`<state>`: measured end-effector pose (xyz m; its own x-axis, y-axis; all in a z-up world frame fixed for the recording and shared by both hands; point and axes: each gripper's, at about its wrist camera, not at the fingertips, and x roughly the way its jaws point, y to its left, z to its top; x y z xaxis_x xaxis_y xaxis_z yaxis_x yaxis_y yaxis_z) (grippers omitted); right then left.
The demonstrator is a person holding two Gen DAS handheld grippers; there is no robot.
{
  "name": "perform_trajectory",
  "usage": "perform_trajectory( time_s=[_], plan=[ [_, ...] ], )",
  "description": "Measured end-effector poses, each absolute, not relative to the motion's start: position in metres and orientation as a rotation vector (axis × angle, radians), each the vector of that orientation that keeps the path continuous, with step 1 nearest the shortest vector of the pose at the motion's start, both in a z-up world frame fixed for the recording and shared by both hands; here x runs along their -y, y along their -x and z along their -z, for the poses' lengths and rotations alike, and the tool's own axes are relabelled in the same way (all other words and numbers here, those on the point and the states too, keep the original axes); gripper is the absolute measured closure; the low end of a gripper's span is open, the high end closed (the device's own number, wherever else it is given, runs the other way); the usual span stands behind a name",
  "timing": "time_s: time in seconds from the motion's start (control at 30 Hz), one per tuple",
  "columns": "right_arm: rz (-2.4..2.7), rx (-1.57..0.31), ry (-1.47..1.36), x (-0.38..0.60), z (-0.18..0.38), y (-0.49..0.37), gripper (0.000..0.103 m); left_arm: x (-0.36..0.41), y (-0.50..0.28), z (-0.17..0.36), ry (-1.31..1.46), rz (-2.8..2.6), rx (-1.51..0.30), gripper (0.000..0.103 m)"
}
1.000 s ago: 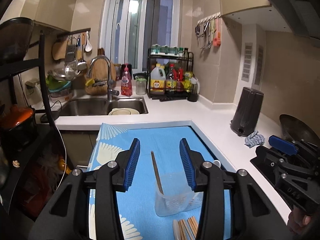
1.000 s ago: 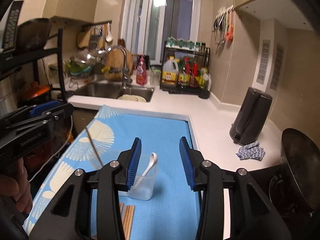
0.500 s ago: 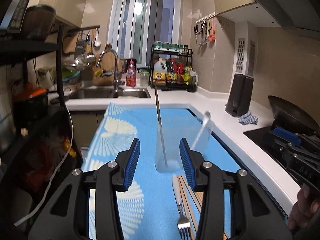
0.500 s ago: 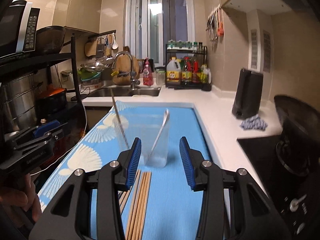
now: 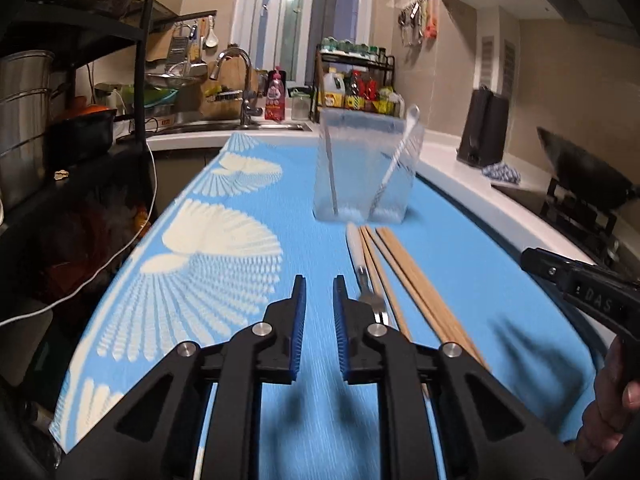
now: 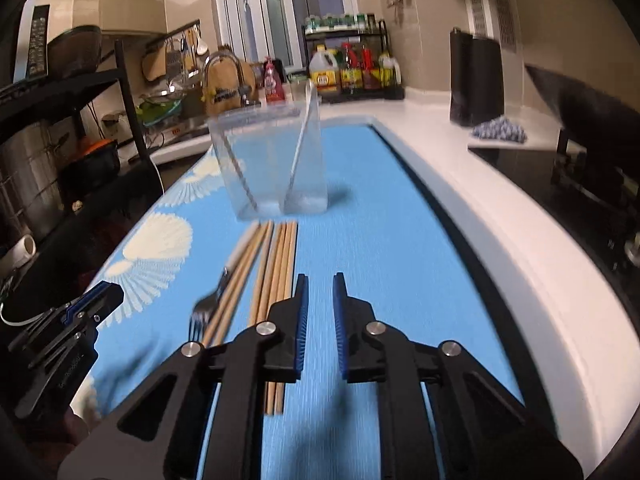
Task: Organize utensils
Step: 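Move both open tools back down to the remaining utensils, then grasp a wooden chopstick with the left tool while the right tool grasps another chopstick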
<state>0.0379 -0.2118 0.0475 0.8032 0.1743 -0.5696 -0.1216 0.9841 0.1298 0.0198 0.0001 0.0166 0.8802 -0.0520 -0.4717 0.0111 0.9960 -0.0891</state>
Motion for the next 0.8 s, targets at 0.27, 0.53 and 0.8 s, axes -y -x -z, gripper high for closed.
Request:
perform_trajectory(
  time_s=[0.27, 0.53, 0.8],
  plan=[
    [-0.255, -0.728, -0.086, 0.199, -0.010, -0.032, 0.091, 0.016, -0.018, 0.007, 0.116, 0.112, -0.576, 0.089],
    [-0.280, -0.780, -0.062, 0.187, 0.001, -0.035, 0.088, 0.017, -0.019, 0.011, 0.132, 0.113, -0.593, 0.089],
    [-0.266, -0.792, -0.055, 0.192, 0.002, -0.035, 0.088, 0.020, -0.022, 0.013, 0.159, 0.166, -0.621, 0.089]
  ],
)
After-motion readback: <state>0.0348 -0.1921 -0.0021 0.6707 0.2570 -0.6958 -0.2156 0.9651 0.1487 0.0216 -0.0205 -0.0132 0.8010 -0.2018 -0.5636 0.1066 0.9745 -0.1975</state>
